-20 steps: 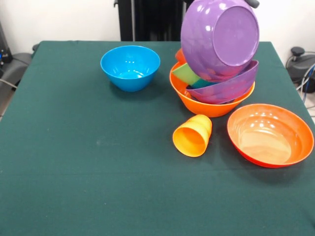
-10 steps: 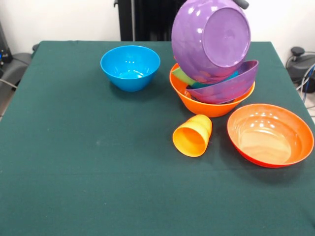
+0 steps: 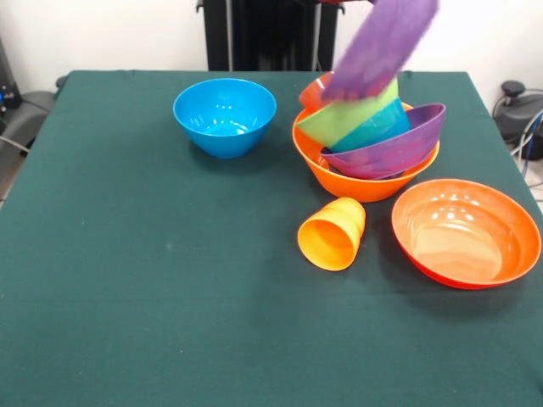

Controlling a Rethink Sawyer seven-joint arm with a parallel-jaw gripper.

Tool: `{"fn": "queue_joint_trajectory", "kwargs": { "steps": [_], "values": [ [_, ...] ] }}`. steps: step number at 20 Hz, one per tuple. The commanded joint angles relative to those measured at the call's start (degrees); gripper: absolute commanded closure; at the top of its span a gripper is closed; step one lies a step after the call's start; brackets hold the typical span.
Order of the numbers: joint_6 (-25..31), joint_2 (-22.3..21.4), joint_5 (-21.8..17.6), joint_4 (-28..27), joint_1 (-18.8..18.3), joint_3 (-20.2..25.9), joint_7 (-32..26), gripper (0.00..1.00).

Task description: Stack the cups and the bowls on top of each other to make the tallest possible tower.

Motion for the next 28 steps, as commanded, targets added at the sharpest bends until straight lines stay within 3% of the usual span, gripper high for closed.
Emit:
{"fn": "queue_joint_trajectory", "kwargs": {
  "steps": [1, 14, 28],
  "values": [
    [5.15, 1.84, -1.4, -2.31, -0.35, 7.36, 6.88, 1.0],
    [4.41, 2.07, -1.02, -2.15, -0.59, 7.85, 6.56, 1.0],
    [8.84, 0.22, -2.05, -1.89, 0.83, 6.74, 8.94, 1.0]
  ]
}}
